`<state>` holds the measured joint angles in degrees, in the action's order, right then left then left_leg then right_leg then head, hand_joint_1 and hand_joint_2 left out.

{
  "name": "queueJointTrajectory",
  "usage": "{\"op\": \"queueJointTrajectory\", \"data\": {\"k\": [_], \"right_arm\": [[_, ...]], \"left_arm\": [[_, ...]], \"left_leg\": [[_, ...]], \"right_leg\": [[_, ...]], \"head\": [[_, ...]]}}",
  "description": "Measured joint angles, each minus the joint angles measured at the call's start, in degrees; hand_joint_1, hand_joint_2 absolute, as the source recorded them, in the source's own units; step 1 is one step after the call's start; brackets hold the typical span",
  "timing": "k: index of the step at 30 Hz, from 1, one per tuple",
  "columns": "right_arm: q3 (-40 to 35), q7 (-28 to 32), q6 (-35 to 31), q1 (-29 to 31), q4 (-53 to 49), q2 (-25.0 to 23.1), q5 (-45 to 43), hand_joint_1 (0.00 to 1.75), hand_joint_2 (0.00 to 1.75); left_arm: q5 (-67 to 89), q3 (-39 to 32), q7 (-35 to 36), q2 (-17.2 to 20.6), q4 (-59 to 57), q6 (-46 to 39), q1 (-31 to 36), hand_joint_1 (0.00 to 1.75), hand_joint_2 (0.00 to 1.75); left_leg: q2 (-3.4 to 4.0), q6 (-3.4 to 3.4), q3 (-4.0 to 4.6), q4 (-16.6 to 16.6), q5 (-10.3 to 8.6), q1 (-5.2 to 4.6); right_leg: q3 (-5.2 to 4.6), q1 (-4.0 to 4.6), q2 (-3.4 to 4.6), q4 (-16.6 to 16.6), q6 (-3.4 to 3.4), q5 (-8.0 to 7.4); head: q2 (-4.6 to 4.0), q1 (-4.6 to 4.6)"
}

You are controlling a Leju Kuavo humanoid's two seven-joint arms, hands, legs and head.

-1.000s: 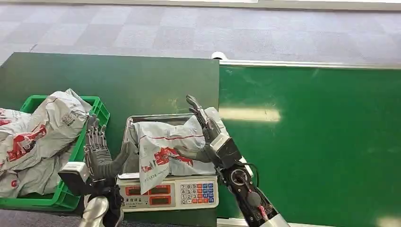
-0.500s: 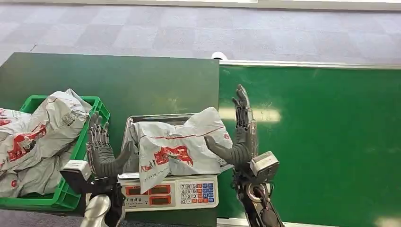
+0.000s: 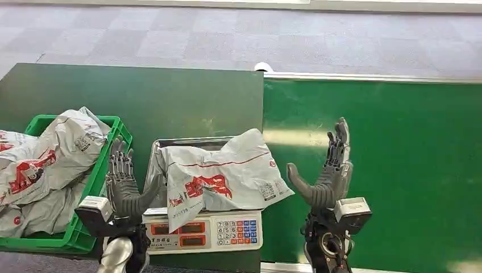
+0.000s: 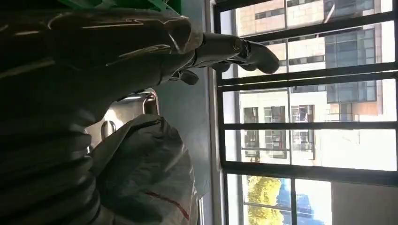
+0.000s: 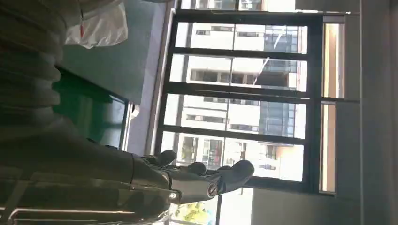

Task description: Moved the parcel from conveyor to table for the left to box.

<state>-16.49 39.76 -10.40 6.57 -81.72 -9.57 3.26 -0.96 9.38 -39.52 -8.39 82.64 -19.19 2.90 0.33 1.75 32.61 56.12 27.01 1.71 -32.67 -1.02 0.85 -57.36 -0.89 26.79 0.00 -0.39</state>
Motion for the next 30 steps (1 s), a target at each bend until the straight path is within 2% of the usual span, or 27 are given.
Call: {"op": "queueJointTrajectory", "data": {"k": [6,16,24,30], "right_arm": [[5.2,0.0,-0.2,-2.1,-0.2,0.0,-0.1,0.00,1.75],[6.8,0.0,-0.5,-2.2,0.3,-0.4,0.5,0.00,1.75],[7.0,-0.3,0.4,-0.9,2.8,-0.8,0.7,0.00,1.75],[7.1,-0.7,1.4,0.1,4.8,-1.0,1.1,0.00,1.75]], "left_arm": [[2.0,-0.2,-0.5,0.0,1.5,-1.0,-1.2,0.00,1.75],[5.2,0.1,-0.5,0.0,4.5,-1.4,-2.1,0.00,1.75],[8.5,5.0,-0.6,1.0,11.7,-6.4,-2.8,0.00,1.75],[12.6,10.7,-0.6,3.7,16.4,-16.4,-2.3,0.00,1.75]], "left_leg": [[0.02,0.00,0.01,0.0,0.01,0.00],[0.01,0.00,0.00,0.0,-0.01,0.00],[-0.01,0.00,0.00,0.0,0.00,0.00],[-0.01,0.00,-0.01,0.0,-0.01,0.00]], "right_leg": [[0.00,0.00,0.00,0.0,0.00,0.00],[0.02,0.00,0.00,0.0,0.00,0.00],[0.02,0.00,0.00,0.0,0.00,0.00],[0.02,0.00,0.00,0.0,0.00,0.00]], "head": [[0.00,0.00],[0.00,0.00],[0.00,-0.02],[0.00,0.02]]}}
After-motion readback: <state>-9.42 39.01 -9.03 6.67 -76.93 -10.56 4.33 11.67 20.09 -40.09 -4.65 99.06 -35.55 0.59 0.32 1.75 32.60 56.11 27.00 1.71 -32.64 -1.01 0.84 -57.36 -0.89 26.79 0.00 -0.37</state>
